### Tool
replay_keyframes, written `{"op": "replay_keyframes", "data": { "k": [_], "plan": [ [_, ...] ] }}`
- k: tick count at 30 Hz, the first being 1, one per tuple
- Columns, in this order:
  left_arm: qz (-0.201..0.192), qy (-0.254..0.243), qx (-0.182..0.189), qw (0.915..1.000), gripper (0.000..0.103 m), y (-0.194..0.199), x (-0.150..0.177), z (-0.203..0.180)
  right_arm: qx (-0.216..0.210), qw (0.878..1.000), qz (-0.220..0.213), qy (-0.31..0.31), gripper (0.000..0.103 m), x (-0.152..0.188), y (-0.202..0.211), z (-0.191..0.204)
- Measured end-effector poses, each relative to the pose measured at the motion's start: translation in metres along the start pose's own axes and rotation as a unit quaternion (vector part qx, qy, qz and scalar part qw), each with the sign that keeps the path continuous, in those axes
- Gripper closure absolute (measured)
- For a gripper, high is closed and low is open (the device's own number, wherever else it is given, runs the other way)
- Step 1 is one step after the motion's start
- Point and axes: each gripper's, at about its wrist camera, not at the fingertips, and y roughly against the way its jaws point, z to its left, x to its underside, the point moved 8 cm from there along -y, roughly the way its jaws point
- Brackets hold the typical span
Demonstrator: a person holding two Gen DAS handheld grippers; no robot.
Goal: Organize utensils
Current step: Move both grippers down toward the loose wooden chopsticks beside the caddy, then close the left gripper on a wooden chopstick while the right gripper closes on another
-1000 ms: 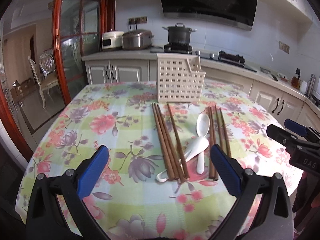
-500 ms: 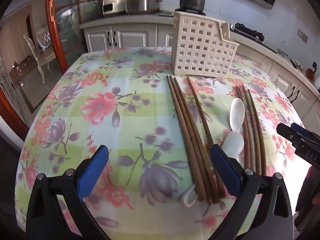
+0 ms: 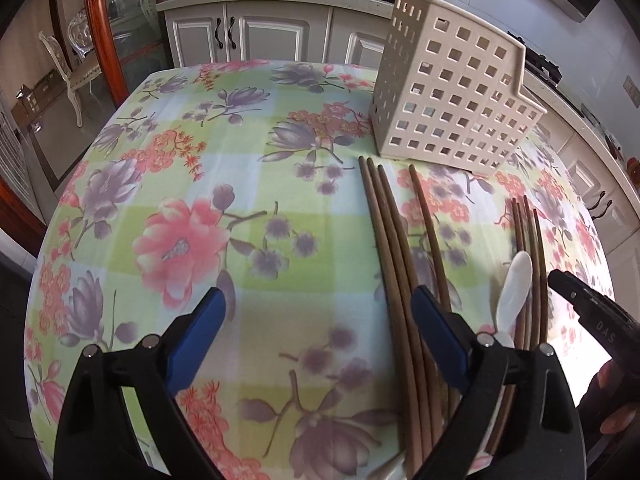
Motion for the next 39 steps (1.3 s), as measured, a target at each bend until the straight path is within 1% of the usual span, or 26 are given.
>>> {"op": "replay_keyframes", "data": {
  "k": [2, 6, 8, 10, 15, 17, 19, 26, 30, 32, 34, 39],
  "plan": [
    [0.005, 0.001, 0.007, 1.0, 0.019, -0.004, -0.003, -0.001, -0.002, 1.0, 0.003, -0.001, 0.076, -0.001, -0.005, 0.001],
    [0.009, 0.005, 0.005, 0.9999, 0.023, -0.013, -0.006, -0.003, 0.019, 1.0, -0.005, 0.016, 0.08, -0.004, -0.009, 0.002],
    [0.014, 0.007, 0.002, 0.9999, 0.028, -0.018, -0.008, -0.003, 0.028, 0.999, -0.01, 0.027, 0.082, -0.005, -0.01, 0.003],
    [0.023, 0.013, 0.008, 0.9996, 0.033, -0.023, -0.009, -0.003, 0.03, 0.999, -0.016, 0.032, 0.083, -0.005, -0.01, 0.003],
    [0.024, 0.016, 0.009, 0.9996, 0.033, -0.031, -0.02, -0.01, 0.015, 0.999, -0.017, 0.027, 0.083, -0.005, -0.01, 0.002],
    [0.023, 0.01, 0.003, 0.9997, 0.033, -0.034, -0.021, -0.013, 0.016, 0.999, -0.017, 0.032, 0.083, -0.005, -0.009, 0.002],
    [0.021, 0.006, -0.011, 0.9997, 0.034, -0.037, -0.023, -0.013, 0.016, 0.999, -0.02, 0.037, 0.083, -0.003, -0.008, 0.004],
    [0.018, 0.008, -0.006, 0.9998, 0.037, -0.037, -0.024, -0.014, 0.009, 0.999, -0.016, 0.039, 0.083, -0.005, -0.01, 0.004],
    [0.017, 0.014, -0.016, 0.9996, 0.038, -0.038, -0.028, -0.01, 0.008, 0.999, -0.017, 0.04, 0.083, -0.006, -0.01, 0.004],
    [0.021, 0.008, -0.024, 0.9995, 0.042, -0.039, -0.028, -0.01, 0.007, 0.999, -0.016, 0.04, 0.083, -0.006, -0.01, 0.004],
    [0.021, 0.013, -0.02, 0.9995, 0.046, -0.037, -0.027, -0.009, 0.005, 0.999, -0.016, 0.038, 0.083, -0.007, -0.011, 0.003],
    [0.024, -0.006, -0.03, 0.9992, 0.048, -0.04, -0.024, -0.014, 0.01, 0.999, -0.018, 0.045, 0.083, -0.008, -0.012, 0.004]
  ]
}}
